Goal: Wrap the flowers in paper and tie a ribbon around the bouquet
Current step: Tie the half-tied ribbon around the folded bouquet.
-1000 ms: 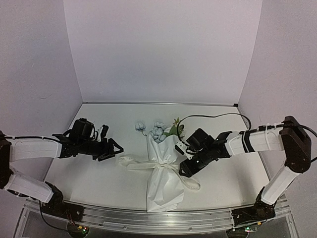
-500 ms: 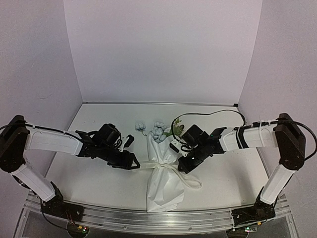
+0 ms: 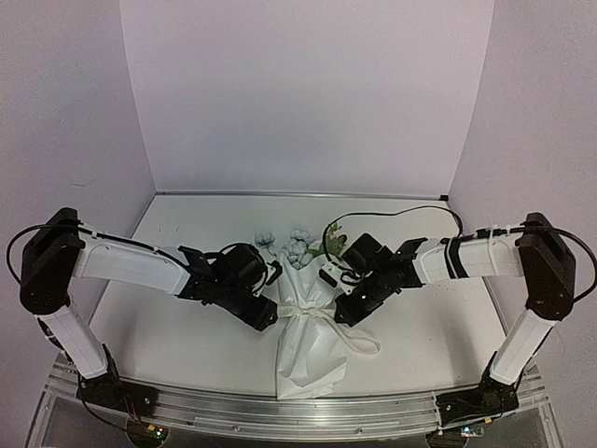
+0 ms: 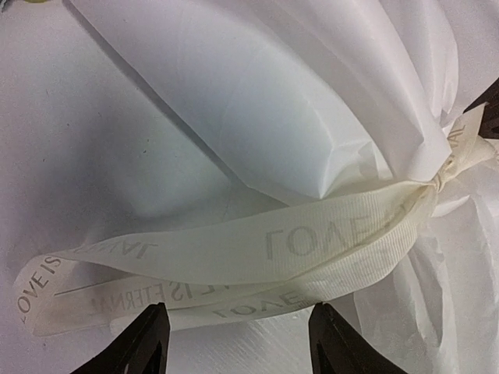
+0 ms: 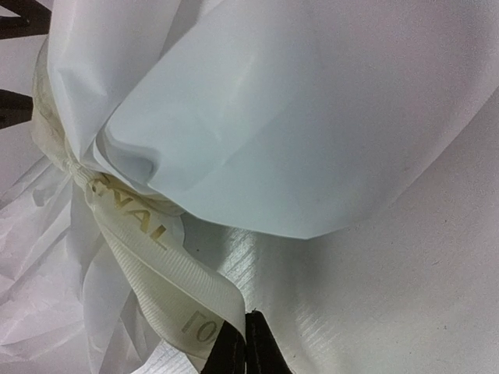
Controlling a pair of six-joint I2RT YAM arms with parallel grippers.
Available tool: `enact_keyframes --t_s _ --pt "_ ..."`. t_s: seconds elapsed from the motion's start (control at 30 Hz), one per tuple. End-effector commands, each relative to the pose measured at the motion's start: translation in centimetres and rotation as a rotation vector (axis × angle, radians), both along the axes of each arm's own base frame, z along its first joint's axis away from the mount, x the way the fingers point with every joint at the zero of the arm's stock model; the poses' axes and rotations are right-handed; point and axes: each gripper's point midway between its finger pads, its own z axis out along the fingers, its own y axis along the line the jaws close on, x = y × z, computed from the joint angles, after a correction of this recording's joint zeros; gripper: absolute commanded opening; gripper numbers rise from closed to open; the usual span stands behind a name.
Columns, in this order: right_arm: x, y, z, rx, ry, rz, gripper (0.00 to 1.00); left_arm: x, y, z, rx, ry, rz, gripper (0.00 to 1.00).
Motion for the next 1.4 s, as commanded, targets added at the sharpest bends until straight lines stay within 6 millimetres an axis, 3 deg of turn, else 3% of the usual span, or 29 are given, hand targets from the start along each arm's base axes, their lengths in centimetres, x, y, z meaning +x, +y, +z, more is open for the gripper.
enact_keyframes --t_s 0.0,0.13,0.23,0.47,0.63,1.07,1.37 --pt "0.4 1.0 0.9 0.023 -0.002 -0.004 0.0 1.1 0.1 0.6 0.138 -0.153 -0.007 0.64" --pt "0.5 1.0 0.9 0.022 -0.002 -0.009 0.0 1.6 0.2 0.5 0.219 -0.225 0.008 0.61" --pt "0.6 1.1 0.9 0.024 -0.001 -0.014 0.0 2.0 0.1 0.8 0.224 -0.249 0.012 0.52" --pt "0.7 1.1 1.2 0.029 -0.011 -0.02 0.0 2.2 -0.7 1.4 0.203 -0.263 -0.003 0.26" --pt "0.8 1.1 1.2 0.026 -0.015 -0.022 0.0 1.9 -1.0 2.2 0.166 -0.261 -0.009 0.01" --pt "1.3 -0.3 0.9 -0.017 -0.045 -0.089 0.0 0.4 -0.1 1.7 0.114 -0.196 0.021 0.0" --pt "2.0 -2.8 0.6 -0.094 -0.093 -0.202 0.0 -0.1 0.8 0.9 0.112 -0.161 0.063 0.0"
